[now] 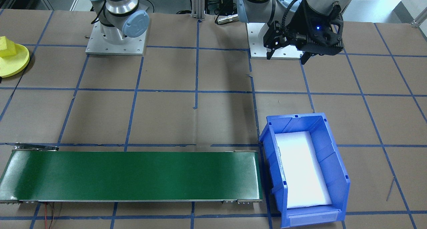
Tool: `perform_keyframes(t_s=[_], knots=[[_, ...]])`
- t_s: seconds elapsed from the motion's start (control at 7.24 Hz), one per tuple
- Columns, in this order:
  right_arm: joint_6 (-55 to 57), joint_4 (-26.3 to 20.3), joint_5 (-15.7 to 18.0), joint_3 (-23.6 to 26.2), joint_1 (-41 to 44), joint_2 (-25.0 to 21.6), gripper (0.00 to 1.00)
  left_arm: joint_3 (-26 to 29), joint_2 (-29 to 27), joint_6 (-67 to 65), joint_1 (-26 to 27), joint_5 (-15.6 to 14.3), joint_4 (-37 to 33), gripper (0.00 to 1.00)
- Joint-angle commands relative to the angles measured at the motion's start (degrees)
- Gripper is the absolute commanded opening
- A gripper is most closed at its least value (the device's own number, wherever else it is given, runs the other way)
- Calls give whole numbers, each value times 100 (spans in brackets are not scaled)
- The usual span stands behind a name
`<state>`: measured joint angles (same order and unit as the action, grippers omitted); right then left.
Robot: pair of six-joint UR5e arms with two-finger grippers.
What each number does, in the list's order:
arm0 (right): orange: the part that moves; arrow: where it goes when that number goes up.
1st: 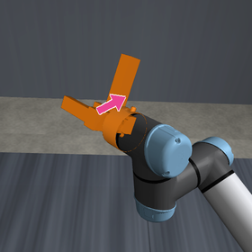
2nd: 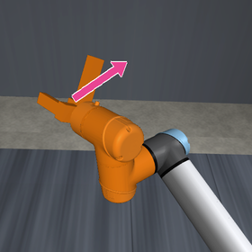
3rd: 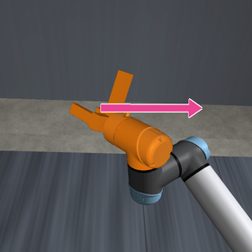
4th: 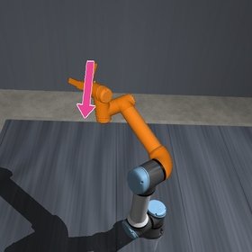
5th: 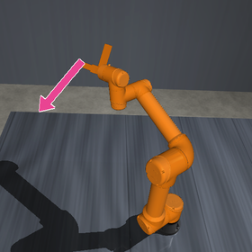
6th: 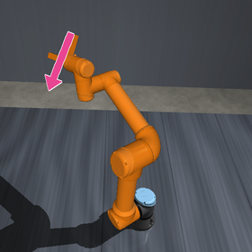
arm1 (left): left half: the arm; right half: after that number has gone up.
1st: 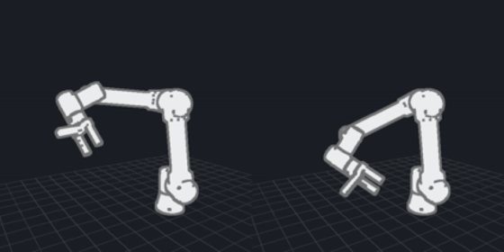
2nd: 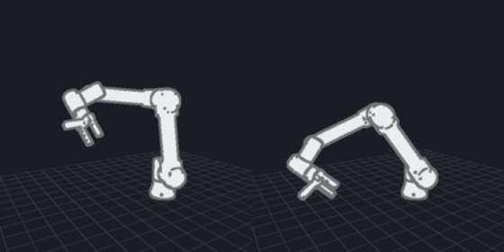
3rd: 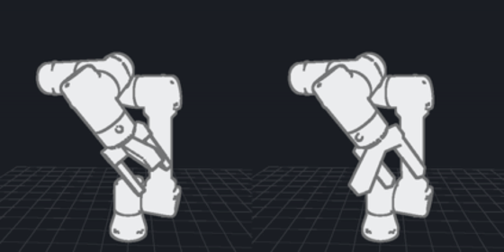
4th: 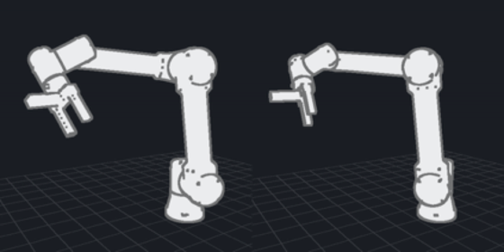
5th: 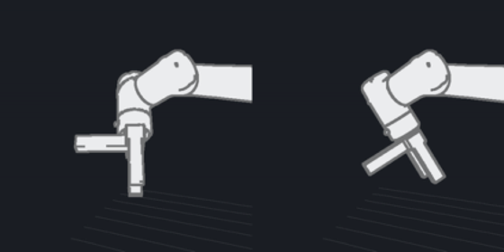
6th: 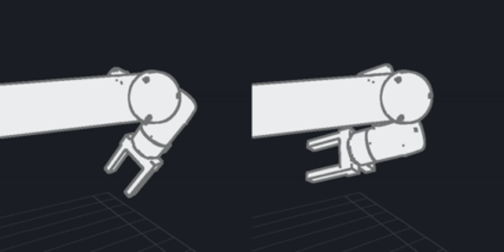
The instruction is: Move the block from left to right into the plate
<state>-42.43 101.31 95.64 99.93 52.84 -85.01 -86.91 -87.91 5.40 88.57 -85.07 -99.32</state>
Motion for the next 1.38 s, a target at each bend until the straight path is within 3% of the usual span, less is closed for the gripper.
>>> perform_keyframes(t_s=[0.0, 0.41, 0.69, 1.24], knots=[[2236, -540, -612, -272, 1574, -7, 99, 8, 2, 5, 2, 8, 0, 100], [4141, -1796, -1247, -1543, 3043, -182, 99, -1, 10, -4, 2, -10, 0, 100], [5056, -1685, -1319, -1565, 3985, -156, 99, 8, 10, 5, -7, -10, 0, 100], [5086, -1667, -1240, -1459, 4138, -174, 100, -1, 19, 5, -7, -27, -9, 100]])
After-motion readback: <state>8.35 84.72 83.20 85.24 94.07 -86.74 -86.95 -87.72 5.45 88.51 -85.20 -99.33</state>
